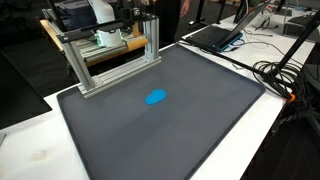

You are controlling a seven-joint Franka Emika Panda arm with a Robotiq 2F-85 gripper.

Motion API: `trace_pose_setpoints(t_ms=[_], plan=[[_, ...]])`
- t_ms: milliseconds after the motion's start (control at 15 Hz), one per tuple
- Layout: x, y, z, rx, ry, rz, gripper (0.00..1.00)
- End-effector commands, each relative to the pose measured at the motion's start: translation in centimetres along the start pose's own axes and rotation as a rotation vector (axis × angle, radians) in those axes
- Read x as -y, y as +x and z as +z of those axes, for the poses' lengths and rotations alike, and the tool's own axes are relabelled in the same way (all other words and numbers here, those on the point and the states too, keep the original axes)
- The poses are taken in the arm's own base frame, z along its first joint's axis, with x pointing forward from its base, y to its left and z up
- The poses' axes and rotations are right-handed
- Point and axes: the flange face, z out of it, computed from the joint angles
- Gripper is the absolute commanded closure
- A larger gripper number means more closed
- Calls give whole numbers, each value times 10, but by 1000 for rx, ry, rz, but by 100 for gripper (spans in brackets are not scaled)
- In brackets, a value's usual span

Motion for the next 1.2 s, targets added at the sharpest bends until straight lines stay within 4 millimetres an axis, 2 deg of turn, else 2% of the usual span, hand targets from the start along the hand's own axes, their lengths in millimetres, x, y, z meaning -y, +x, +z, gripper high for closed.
trace_pose_setpoints(t_ms=[0, 133, 733, 1133], plan=[[7, 13, -8, -54, -37, -12, 0], [14, 27, -11, -53, -60, -33, 0], [45, 110, -18, 68, -176, -64, 0], [51, 141, -27, 117, -188, -19, 0]])
